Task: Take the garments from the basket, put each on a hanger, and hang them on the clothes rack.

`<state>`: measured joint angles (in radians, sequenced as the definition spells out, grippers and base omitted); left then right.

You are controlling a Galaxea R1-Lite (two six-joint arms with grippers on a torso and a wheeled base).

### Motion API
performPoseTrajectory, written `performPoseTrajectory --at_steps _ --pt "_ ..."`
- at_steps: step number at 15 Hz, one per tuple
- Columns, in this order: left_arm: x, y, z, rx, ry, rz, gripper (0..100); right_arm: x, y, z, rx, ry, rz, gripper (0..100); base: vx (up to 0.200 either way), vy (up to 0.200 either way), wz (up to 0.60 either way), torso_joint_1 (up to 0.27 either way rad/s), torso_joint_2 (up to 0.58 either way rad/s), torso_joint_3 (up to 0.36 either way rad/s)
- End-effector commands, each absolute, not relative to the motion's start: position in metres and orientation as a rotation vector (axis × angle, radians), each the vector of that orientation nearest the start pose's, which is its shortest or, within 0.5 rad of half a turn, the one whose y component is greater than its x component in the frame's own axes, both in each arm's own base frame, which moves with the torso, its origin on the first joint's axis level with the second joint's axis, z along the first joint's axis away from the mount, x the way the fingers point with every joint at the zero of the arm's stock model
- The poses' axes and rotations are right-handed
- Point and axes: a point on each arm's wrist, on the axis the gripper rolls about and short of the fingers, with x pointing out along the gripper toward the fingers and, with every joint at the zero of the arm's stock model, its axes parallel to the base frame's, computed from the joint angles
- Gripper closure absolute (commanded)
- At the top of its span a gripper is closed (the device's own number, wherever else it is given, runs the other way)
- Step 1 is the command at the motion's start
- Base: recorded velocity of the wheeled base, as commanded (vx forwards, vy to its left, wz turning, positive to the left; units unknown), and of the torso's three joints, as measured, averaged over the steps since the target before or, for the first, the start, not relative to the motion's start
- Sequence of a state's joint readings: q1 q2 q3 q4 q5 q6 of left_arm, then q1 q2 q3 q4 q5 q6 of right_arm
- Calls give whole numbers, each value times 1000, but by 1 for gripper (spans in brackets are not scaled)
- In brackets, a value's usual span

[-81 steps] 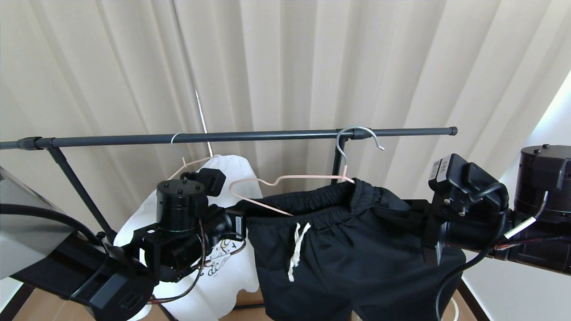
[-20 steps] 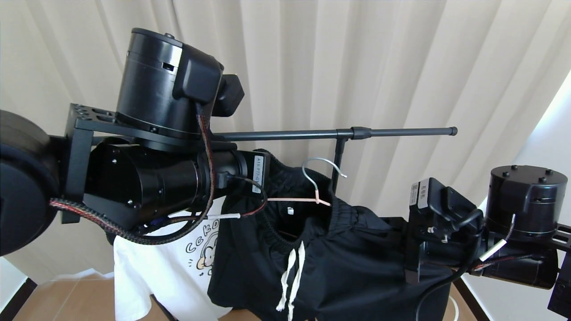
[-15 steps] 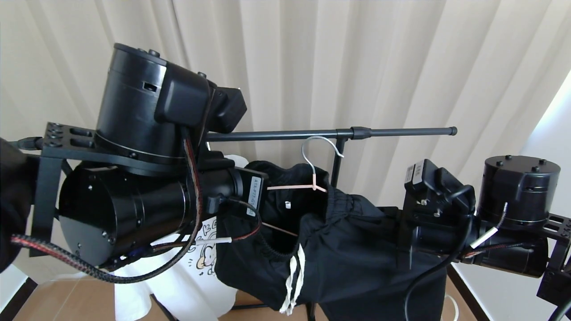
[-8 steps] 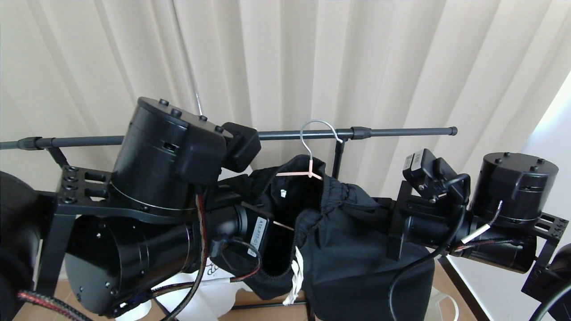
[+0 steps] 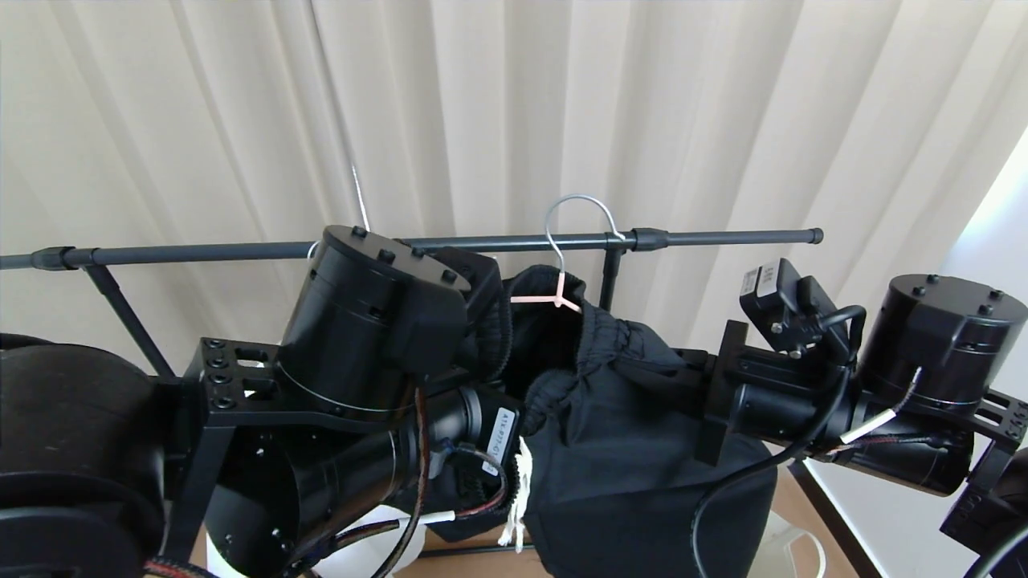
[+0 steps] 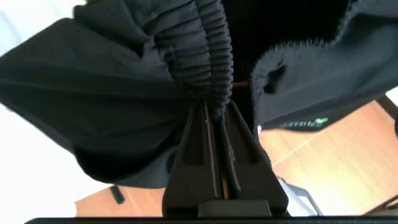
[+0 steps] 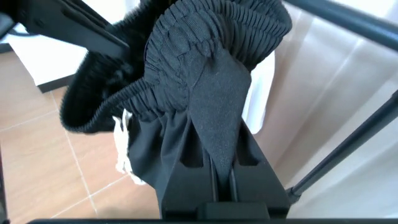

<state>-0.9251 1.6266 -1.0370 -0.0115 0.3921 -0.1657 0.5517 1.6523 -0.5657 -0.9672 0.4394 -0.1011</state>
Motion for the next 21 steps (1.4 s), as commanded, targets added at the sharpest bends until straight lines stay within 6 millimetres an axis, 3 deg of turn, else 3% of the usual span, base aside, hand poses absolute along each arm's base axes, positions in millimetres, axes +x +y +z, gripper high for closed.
performPoseTrajectory --at_steps 1,7,8,16,21 --pt "185 -231 202 202 517 -471 100 223 152 168 -93 59 1005 100 0 0 0 0 0 0" --pt "193 -238 201 172 478 -464 100 220 150 169 -89 29 1007 100 0 0 0 0 0 0" --pt "193 -239 202 166 469 -465 0 218 150 171 -88 21 1011 100 0 0 0 0 0 0" --pt "188 -233 207 169 442 -437 0 217 150 170 -88 22 1013 100 0 0 0 0 0 0" --pt "161 -193 221 208 385 -438 0 218 150 165 -88 42 1054 100 0 0 0 0 0 0"
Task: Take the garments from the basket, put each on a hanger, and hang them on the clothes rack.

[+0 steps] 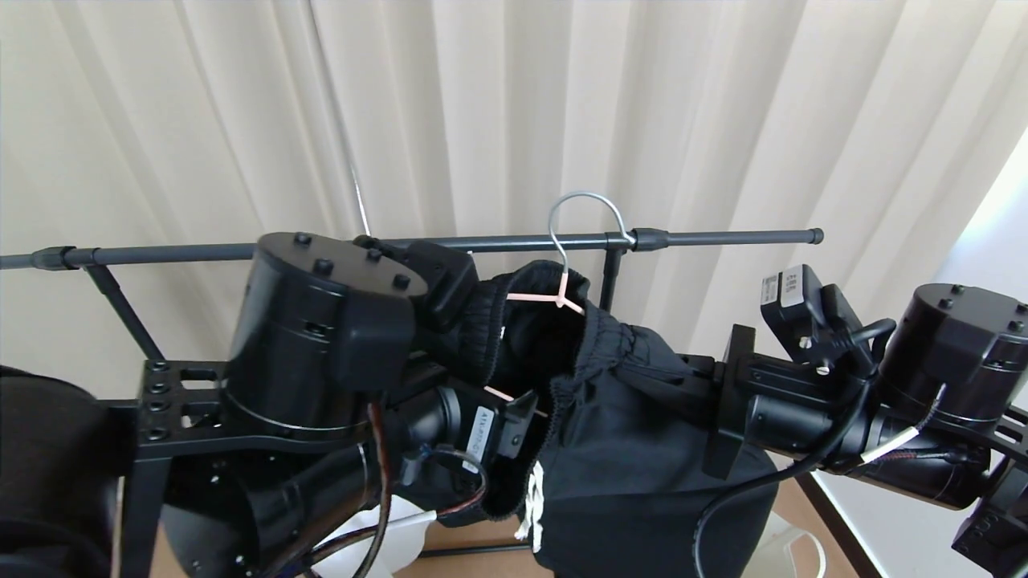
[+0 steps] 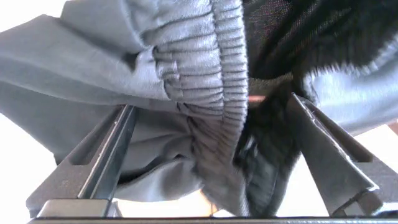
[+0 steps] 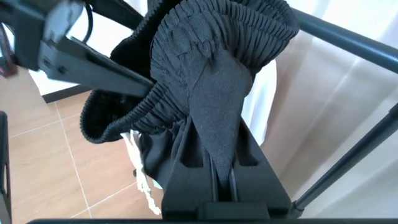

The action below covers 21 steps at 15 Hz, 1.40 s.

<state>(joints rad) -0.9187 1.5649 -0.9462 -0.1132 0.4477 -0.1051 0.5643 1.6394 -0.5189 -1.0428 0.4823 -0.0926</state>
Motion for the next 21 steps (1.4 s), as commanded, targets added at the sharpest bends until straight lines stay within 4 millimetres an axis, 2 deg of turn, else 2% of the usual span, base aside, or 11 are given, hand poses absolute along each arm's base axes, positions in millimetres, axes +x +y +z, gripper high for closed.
performPoseTrajectory --at_steps 1,2,6,12,15,19,21 --pt "160 -190 222 210 382 -437 0 218 150 164 -88 45 1057 100 0 0 0 0 0 0" --pt "158 -178 224 215 372 -423 0 218 150 163 -89 48 1060 100 0 0 0 0 0 0" --pt "155 -158 244 223 293 -394 0 215 148 160 -99 53 1082 100 0 0 0 0 0 0" --pt "164 -155 263 311 223 -397 0 213 147 154 -135 43 1098 100 0 0 0 0 0 0" --pt "174 -143 256 356 249 -541 0 211 147 151 -146 48 1135 100 0 0 0 0 0 0" --pt "202 -117 245 424 274 -730 0 211 147 147 -159 54 1138 100 0 0 0 0 0 0" --pt "209 -115 245 415 250 -850 0 213 148 144 -166 64 1139 100 0 0 0 0 0 0"
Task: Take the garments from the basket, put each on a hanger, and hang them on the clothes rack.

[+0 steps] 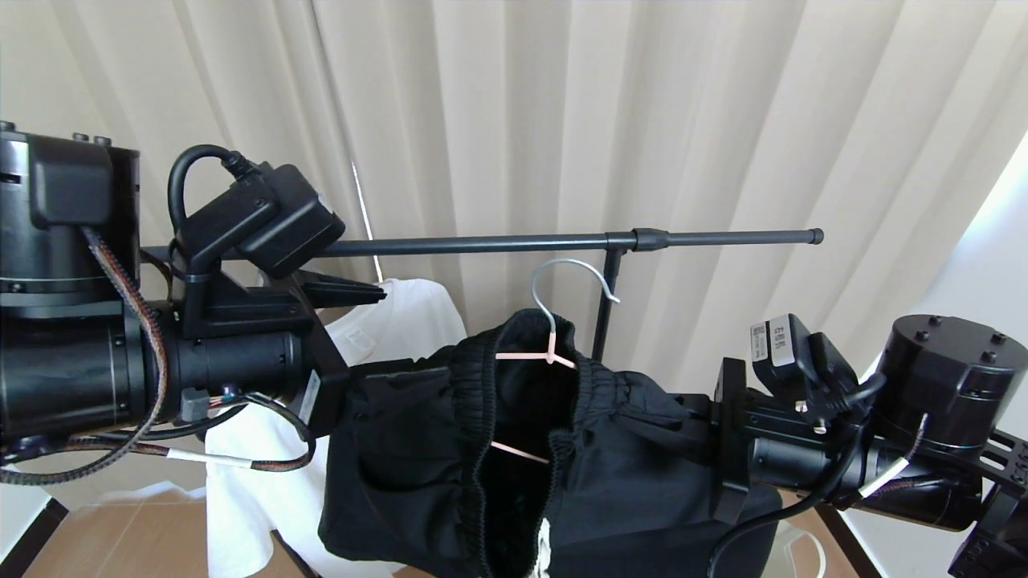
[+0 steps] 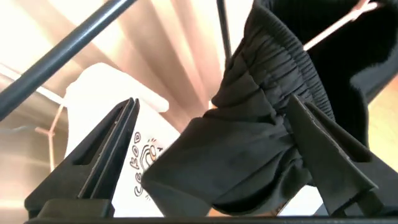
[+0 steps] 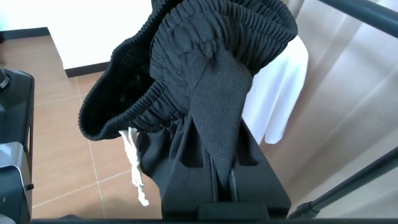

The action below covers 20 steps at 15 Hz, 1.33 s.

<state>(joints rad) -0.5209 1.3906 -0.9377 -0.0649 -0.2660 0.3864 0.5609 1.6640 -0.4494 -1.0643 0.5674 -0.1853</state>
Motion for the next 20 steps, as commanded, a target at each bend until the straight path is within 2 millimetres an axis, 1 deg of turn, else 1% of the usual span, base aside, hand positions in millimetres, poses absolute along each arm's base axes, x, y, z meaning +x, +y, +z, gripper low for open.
performPoseTrajectory --at_steps 1,3,4,5,7,9,12,16,20 --pt "211 -117 247 403 243 -900 0 213 148 143 -166 66 1141 100 0 0 0 0 0 0" --pt "214 -121 253 383 263 -991 0 211 147 143 -164 68 1156 100 0 0 0 0 0 0" --pt "220 -125 260 403 280 -1032 0 209 146 142 -163 70 1165 100 0 0 0 0 0 0" --pt "222 -126 262 418 285 -1049 0 209 146 143 -163 68 1165 100 0 0 0 0 0 0" --pt "233 -132 272 510 286 -1115 0 208 146 144 -167 61 1167 100 0 0 0 0 0 0" --pt "236 -135 269 618 291 -1195 0 207 146 142 -166 69 1169 100 0 0 0 0 0 0" --pt "237 -139 257 695 251 -1289 0 207 147 139 -169 78 1176 100 0 0 0 0 0 0" --pt "253 -150 237 701 301 -1328 0 205 149 138 -170 84 1184 100 0 0 0 0 0 0" --pt "259 -157 231 688 305 -1360 0 204 149 138 -170 82 1185 100 0 0 0 0 0 0"
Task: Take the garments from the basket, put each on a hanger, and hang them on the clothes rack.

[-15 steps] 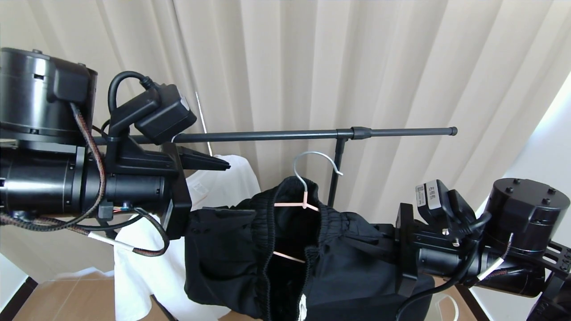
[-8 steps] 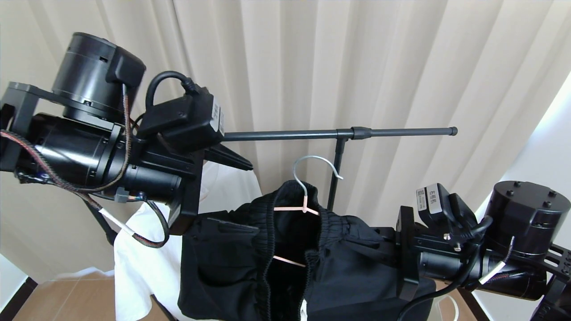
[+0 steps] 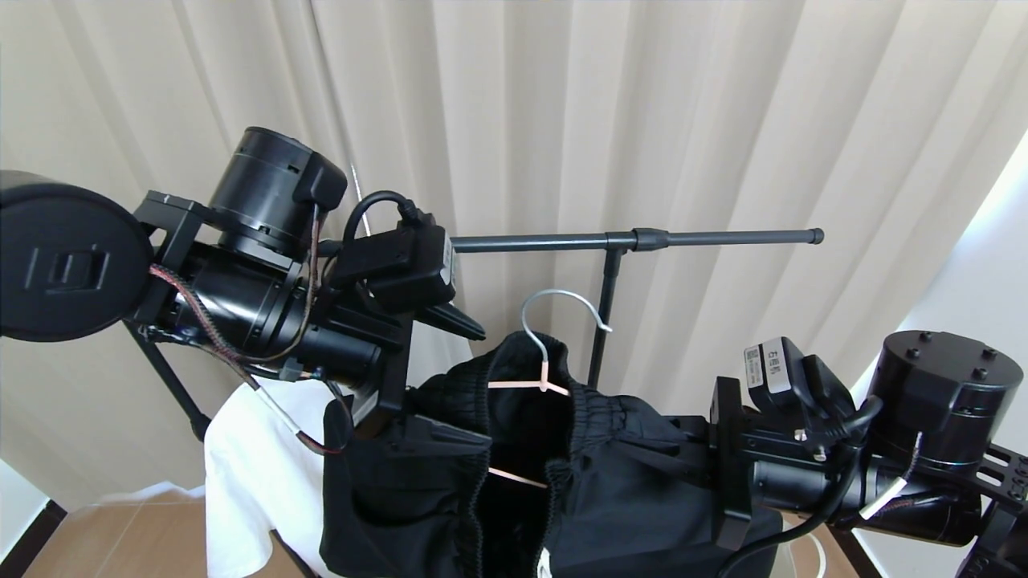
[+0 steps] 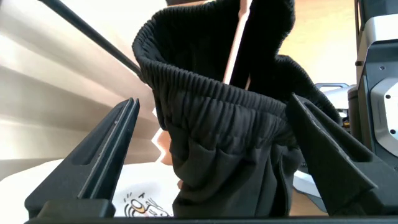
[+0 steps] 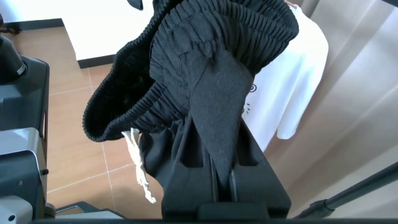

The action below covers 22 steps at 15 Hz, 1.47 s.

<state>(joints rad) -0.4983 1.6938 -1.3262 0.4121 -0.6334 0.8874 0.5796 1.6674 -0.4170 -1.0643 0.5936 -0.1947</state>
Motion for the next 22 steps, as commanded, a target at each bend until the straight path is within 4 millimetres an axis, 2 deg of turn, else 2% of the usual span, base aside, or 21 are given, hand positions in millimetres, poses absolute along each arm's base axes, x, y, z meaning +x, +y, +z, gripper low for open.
performPoseTrajectory --at_steps 1,7,15,22 --pt "261 -159 229 688 308 -1361 0 204 149 139 -170 79 1185 100 0 0 0 0 0 0" --pt "268 -162 224 680 332 -1356 0 202 150 139 -172 76 1194 100 0 0 0 0 0 0" --pt "276 -145 219 665 370 -1300 0 201 149 142 -177 62 1194 100 0 0 0 0 0 0" --pt "272 -145 211 660 396 -1323 0 201 149 142 -176 61 1194 100 0 0 0 0 0 0"
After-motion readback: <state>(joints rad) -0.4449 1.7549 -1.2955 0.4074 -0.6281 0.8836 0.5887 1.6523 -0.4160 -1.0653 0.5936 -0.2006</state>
